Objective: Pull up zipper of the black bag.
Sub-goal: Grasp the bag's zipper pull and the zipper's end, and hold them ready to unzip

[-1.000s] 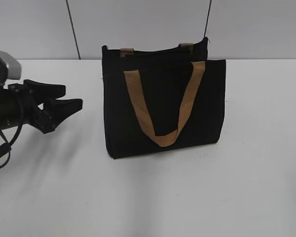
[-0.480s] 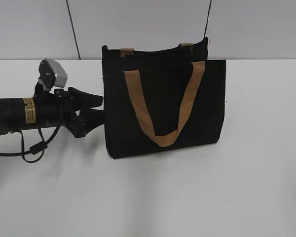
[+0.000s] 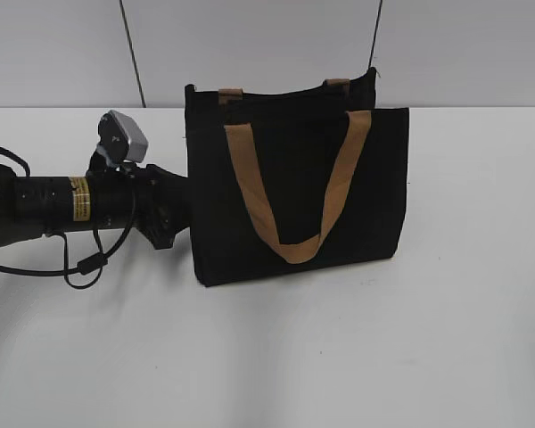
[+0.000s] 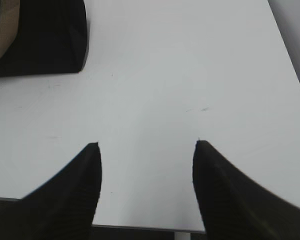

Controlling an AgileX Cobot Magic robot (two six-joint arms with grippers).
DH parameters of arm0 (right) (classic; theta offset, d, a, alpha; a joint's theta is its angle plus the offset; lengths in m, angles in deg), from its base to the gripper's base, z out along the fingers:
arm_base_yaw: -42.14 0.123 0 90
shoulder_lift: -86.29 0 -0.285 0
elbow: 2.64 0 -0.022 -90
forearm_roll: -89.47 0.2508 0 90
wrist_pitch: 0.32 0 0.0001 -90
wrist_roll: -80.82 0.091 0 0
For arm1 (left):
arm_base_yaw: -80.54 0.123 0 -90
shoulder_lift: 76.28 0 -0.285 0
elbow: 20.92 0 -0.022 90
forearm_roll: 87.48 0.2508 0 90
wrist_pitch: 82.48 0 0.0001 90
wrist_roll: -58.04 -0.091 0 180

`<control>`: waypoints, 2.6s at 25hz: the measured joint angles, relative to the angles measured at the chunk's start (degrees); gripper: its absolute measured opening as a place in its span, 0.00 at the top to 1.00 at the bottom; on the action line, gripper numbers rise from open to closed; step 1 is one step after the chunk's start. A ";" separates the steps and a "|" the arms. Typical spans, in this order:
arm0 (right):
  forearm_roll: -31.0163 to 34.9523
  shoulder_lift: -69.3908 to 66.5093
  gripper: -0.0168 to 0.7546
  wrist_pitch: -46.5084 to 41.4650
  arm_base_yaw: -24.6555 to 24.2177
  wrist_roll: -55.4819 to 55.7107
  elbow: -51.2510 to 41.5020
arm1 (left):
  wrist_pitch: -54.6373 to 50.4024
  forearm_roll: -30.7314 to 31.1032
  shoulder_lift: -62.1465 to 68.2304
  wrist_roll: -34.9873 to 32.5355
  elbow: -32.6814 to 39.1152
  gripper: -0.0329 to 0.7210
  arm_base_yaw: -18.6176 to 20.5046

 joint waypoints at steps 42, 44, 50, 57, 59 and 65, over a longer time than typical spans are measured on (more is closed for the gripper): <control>0.00 0.00 0.39 0.00 0.00 0.00 0.00 | -10.99 18.99 -37.51 37.35 -0.17 0.92 -0.07; 0.00 0.00 0.39 0.00 0.00 0.00 0.00 | -10.99 19.31 -38.05 37.40 -0.17 0.92 -0.07; 0.00 0.00 0.39 0.00 0.00 0.00 0.00 | -11.38 19.60 -38.06 37.40 -0.17 0.92 -0.07; 5.05 -4.66 0.39 2.29 0.02 -1.22 1.64 | -11.43 19.60 -38.06 37.41 -0.17 0.92 -0.07; 9.22 -9.10 0.39 3.56 0.02 -4.09 2.54 | -11.43 19.60 -38.06 37.46 -0.17 0.92 -0.07; 21.64 -19.98 0.39 7.01 0.02 -16.58 5.06 | -11.26 19.60 -38.06 37.46 -0.17 0.93 -0.07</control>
